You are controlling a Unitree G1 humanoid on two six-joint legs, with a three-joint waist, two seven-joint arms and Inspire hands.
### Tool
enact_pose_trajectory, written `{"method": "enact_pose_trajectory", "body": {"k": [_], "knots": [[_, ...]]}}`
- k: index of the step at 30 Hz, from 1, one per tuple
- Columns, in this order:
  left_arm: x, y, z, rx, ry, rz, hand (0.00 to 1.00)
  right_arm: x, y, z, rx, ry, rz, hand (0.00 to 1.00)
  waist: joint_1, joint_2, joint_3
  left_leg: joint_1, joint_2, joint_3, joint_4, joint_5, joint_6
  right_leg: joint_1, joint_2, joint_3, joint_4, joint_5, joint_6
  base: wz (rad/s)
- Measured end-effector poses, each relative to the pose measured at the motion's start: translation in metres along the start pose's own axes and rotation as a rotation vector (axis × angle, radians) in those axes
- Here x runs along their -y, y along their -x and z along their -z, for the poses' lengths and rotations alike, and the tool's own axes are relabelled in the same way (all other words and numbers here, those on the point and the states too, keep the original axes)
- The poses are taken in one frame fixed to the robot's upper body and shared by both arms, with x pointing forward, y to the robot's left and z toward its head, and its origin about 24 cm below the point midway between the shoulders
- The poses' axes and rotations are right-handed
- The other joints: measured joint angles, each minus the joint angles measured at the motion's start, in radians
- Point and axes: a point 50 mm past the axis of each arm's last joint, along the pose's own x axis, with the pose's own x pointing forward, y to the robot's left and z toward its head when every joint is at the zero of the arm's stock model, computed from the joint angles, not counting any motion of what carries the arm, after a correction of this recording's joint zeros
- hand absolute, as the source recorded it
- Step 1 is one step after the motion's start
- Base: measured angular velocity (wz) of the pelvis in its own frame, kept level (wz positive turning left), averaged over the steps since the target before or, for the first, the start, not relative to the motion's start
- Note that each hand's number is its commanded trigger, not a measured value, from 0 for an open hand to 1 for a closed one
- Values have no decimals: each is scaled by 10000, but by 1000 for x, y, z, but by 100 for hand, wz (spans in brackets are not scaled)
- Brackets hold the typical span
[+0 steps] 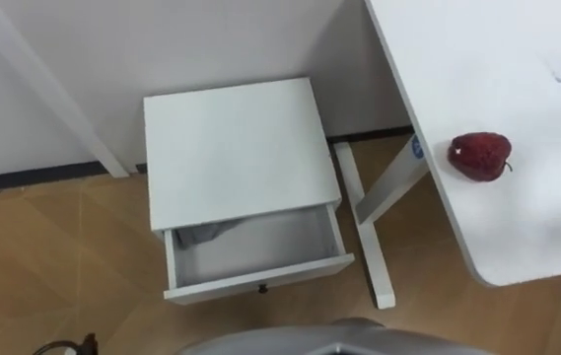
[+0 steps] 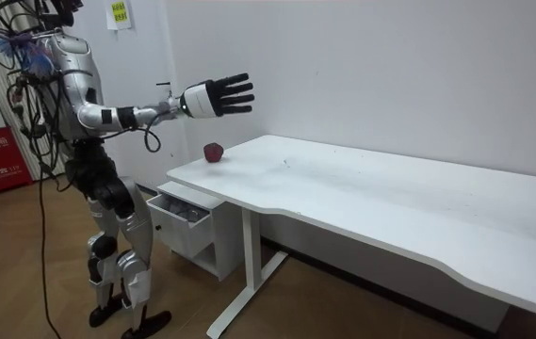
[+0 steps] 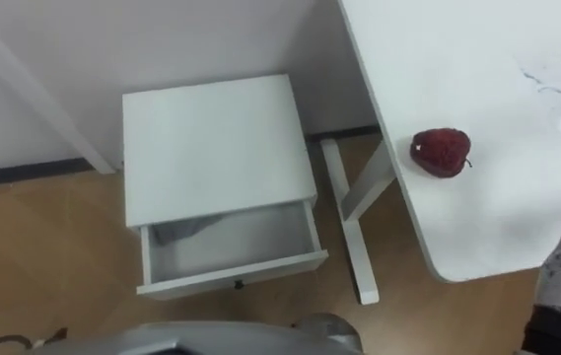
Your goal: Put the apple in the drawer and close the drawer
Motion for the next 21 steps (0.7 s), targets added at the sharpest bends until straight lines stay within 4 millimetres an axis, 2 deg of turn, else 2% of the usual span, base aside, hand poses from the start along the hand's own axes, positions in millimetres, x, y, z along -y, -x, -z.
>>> {"method": "enact_pose_trajectory", "body": {"k": [2, 11, 18, 21], "knots": [[0, 0, 2, -61, -137, 31, 0, -8, 3, -1, 375, 445, -655, 0, 108, -65, 39, -8, 13, -18, 1, 2, -3, 0, 5, -39, -13, 7, -11, 0], [7, 1, -1, 260, -755, 316, 0, -43, 31, 7, 968, 1722, -4027, 0, 452, -52, 31, 7, 14, -62, 6, 1, -2, 43, 0, -79, -24, 20, -23, 1], [7, 2, 0, 260, -799, 252, 0, -41, 59, 31, 220, 2911, -6182, 0, 470, 6, -17, 30, 24, -214, 30, 2, -4, 273, -49, -401, -197, 55, -36, 10], [7, 2, 0, 231, -804, 248, 0, -40, 63, 41, -40, 3416, -6749, 0, 526, 28, -32, 15, 23, -242, 28, 2, -4, 322, -56, -457, -197, 55, -36, 4]]}}
